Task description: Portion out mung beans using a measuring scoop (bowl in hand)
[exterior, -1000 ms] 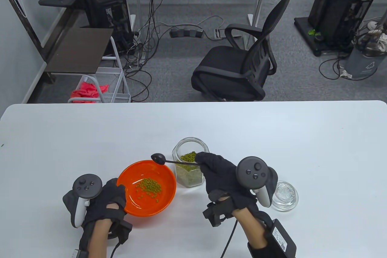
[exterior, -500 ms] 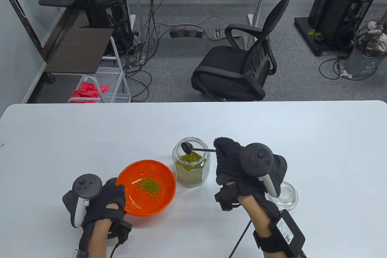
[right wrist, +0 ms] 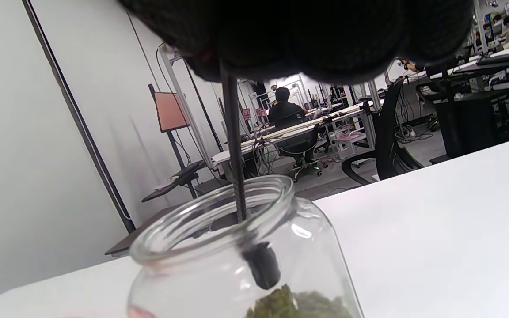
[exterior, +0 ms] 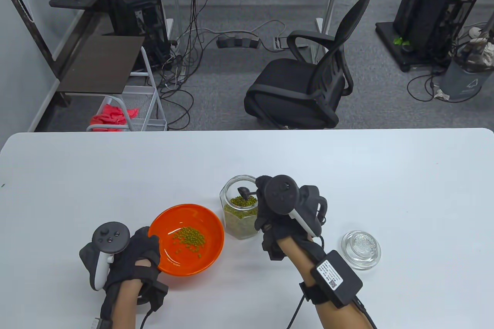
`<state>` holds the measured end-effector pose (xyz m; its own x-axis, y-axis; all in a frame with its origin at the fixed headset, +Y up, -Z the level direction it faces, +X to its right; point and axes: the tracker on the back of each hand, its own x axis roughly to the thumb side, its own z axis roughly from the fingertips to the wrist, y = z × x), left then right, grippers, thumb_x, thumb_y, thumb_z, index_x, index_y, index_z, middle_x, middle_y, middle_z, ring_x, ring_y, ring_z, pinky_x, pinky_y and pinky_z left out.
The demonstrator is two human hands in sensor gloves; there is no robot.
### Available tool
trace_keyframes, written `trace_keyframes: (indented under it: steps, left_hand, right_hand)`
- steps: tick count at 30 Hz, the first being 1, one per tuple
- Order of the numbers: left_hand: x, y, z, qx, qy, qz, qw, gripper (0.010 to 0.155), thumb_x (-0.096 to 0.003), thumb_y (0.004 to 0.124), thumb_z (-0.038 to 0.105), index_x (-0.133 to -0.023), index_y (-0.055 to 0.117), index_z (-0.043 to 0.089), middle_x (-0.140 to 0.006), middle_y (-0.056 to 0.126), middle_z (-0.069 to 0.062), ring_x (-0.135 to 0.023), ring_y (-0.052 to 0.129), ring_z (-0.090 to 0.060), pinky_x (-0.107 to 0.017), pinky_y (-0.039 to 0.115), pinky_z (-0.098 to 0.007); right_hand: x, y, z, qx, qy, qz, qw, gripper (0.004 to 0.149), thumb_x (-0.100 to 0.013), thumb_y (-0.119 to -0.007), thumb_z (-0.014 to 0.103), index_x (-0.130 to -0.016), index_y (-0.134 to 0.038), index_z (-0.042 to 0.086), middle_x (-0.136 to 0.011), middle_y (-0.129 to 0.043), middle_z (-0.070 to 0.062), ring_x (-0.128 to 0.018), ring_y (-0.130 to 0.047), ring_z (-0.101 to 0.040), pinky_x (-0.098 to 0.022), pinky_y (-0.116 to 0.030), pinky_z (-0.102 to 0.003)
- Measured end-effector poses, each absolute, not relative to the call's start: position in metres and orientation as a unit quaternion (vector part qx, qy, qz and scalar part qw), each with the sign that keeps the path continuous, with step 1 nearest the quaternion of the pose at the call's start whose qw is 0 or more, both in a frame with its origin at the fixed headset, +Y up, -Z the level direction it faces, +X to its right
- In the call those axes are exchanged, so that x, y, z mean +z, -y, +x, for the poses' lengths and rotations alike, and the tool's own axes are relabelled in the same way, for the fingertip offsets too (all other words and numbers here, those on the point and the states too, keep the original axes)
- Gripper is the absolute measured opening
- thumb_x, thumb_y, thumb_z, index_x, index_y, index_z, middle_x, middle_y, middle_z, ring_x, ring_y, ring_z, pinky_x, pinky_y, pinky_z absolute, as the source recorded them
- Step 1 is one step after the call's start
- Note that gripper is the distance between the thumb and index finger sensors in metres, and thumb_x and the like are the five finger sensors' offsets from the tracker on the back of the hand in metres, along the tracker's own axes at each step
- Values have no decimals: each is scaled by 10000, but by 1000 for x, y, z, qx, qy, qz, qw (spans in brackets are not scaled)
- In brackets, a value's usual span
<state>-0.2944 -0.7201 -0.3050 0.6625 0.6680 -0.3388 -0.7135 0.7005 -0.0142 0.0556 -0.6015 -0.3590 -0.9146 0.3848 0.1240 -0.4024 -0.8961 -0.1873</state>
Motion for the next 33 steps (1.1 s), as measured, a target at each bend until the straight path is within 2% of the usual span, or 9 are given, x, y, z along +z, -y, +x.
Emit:
trace_keyframes:
  steps: [9,20,33]
  left_hand:
    - [-305,720,-294,379,-153,-73,910,562,-526,713,419,-994,665,112,-741,930,-7,-193,1110,-58,-156,961,-190]
    - [-306,721,-293,378,-152,-74,910,562,-525,713,419,-994,666,113,-741,930,-8,-193,1110,-59,-154,961,-190]
    - [-307,722,-291,376,-151,-78,911,562,-526,712,419,-995,665,113,-741,930,-6,-192,1109,-58,-154,961,-189]
  right_hand:
    - [-369,614,26,988,111,51,92,381,-447,-771,233,-811,-846,149,-605,-907,-164,-408,-922,-302,-504,-709,-621]
    - [-372,614,11,992,66,74,78,384,-442,-745,249,-795,-847,138,-557,-916,-154,-353,-924,-269,-472,-744,-599]
    - [-377,614,37,971,10,40,237,387,-435,-745,266,-772,-859,114,-503,-932,-159,-290,-938,-242,-418,-784,-577]
